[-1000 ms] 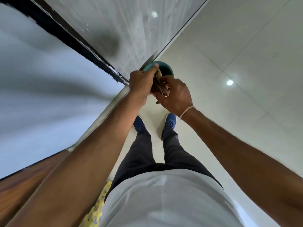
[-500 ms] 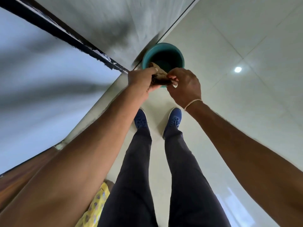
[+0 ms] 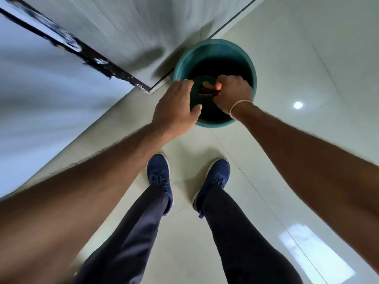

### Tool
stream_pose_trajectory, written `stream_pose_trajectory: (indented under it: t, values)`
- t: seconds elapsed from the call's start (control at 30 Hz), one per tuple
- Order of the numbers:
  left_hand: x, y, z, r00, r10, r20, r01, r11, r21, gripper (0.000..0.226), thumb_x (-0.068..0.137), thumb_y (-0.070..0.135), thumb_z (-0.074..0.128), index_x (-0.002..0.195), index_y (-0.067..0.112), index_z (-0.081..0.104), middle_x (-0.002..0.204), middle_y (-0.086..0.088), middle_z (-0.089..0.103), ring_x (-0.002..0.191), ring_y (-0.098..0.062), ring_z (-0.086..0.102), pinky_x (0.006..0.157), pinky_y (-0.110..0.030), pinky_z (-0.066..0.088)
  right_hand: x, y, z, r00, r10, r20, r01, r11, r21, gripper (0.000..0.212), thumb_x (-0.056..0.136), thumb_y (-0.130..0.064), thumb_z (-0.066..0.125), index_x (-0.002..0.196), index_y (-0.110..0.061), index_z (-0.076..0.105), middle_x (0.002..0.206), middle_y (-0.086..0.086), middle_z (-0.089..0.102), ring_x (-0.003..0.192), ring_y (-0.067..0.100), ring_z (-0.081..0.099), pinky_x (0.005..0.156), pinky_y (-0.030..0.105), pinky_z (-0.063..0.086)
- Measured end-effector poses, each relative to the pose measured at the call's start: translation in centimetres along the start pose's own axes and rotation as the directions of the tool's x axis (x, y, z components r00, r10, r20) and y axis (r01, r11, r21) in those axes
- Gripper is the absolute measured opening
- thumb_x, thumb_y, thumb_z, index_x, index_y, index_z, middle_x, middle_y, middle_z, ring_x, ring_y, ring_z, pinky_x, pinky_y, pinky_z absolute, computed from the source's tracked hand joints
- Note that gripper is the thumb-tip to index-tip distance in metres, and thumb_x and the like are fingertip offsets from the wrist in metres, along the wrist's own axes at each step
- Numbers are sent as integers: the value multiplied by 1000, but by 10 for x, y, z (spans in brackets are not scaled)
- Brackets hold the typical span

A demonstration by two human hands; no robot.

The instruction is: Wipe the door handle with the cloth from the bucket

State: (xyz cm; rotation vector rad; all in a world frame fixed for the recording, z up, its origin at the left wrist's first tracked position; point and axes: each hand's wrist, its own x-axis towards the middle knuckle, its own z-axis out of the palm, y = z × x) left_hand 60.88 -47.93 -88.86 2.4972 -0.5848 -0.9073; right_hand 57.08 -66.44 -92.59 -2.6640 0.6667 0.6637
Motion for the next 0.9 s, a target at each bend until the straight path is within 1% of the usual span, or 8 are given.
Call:
stream_pose_trajectory:
  t: [0.13,0.27,0.37,0.5,0.6,0.67,0.77,0.9]
  values:
    - [25,-20,19,998,56,-31,-55,997,55,68,105,29,67,162,6,40,174,-13,37,169,-29,19,130,-45,31,56,1,40,998,-25,55,33,987,-155,33,94,-17,70,128,-18,70,124,18,72,115,45,71,91,51,60]
    - [33,-34,35,995,75,-62,-72,996,51,68,104,28,67,163,7,40,174,-13,37,169,-29,21,129,-47,36,96,-2,71,998,-48,36,54,976,-210,35,106,-3,45,132,-3,68,126,27,71,118,50,70,95,54,59]
    - [33,-40,43,995,77,-59,-73,995,64,68,105,28,67,164,8,40,176,-10,35,169,-26,19,127,-46,39,112,0,94,991,-97,90,116,965,-234,37,108,1,40,134,4,65,130,31,68,121,51,67,100,54,56]
    - [33,-43,44,994,91,-65,-89,995,44,66,105,27,66,163,8,41,176,-9,35,170,-24,18,126,-44,40,111,2,115,959,-124,255,170,971,-168,37,109,3,41,137,8,64,132,31,70,125,46,68,109,48,51]
    - [32,-41,37,997,67,-37,-66,997,30,65,106,27,66,163,9,41,176,-8,35,169,-24,19,126,-45,40,99,3,104,956,-75,284,105,990,-92,36,107,3,41,134,9,65,129,32,71,124,47,68,107,49,52]
    - [31,-34,29,999,49,-15,-48,998,35,65,106,27,66,163,9,41,176,-9,35,169,-25,21,126,-47,40,84,3,86,967,-52,250,70,996,-63,34,102,-1,50,132,3,67,124,31,72,119,49,70,102,50,56]
    - [24,-24,11,999,34,14,-35,999,24,66,105,27,67,163,9,41,175,-11,35,166,-27,26,126,-49,40,52,0,55,983,-66,172,64,998,19,34,92,-12,67,126,-14,69,119,19,75,113,43,72,92,46,61]
    - [2,9,-19,998,61,6,-61,998,5,68,104,27,67,163,8,40,175,-12,35,165,-29,29,127,-51,41,6,-7,-6,997,-62,40,56,991,120,46,88,-20,72,133,-19,65,128,7,70,123,35,63,96,48,60]
